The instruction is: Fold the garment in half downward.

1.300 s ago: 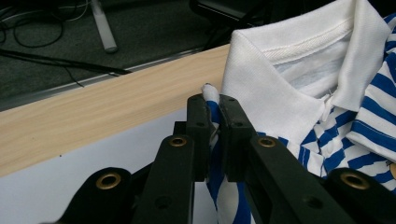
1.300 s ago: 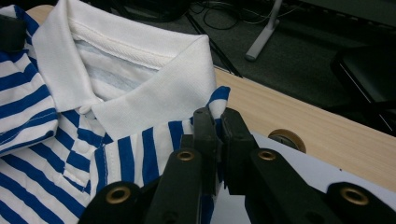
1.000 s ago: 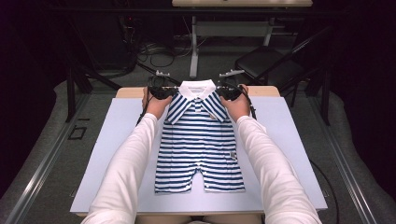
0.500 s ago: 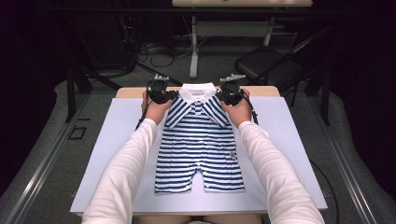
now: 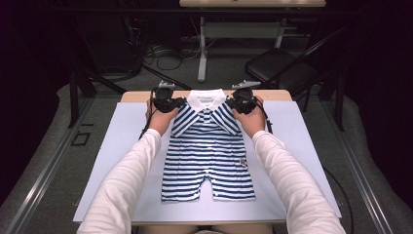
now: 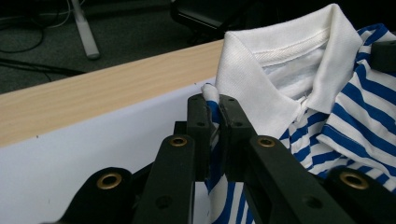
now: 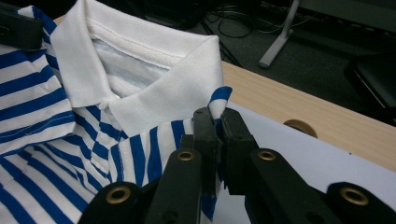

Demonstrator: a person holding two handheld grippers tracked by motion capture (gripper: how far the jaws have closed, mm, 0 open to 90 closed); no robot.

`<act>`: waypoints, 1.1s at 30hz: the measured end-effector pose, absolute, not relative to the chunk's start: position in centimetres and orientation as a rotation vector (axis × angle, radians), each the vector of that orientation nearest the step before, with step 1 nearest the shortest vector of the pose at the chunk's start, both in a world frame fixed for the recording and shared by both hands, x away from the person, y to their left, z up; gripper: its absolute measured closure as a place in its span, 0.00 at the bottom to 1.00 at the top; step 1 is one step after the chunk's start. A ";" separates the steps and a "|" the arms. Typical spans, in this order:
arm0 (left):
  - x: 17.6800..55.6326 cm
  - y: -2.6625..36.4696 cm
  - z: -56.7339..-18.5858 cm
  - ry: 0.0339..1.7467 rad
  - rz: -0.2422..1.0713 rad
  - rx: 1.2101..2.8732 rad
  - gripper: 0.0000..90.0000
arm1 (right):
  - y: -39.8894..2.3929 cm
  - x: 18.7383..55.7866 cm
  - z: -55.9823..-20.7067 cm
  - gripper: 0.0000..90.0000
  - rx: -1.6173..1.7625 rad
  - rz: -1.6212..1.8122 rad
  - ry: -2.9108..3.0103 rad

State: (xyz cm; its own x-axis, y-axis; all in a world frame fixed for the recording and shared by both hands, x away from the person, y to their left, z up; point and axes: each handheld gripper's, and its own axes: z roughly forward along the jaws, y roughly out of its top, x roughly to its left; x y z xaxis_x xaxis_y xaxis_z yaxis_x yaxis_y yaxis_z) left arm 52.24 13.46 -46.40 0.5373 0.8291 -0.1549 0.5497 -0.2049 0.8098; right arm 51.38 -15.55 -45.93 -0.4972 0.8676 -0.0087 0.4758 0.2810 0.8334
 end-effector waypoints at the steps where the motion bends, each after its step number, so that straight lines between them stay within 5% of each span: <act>1: 52.0 13.5 -46.5 1.128 0.387 1.888 0.94 | -15.6 51.3 -46.0 0.96 1.205 1.118 2.090; 33: 45.5 14.5 -48.1 1.144 0.270 1.870 0.94 | -16.3 45.1 -47.1 0.96 1.298 1.220 2.120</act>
State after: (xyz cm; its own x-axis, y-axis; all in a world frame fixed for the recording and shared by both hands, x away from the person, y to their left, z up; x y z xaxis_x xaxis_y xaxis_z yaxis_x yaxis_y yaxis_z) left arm 45.48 14.50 -48.09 0.5480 0.7980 -0.2508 0.6014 -0.1676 0.7811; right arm 45.14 -16.27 -47.14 -0.5069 0.8536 0.1202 0.5326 0.2005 0.8222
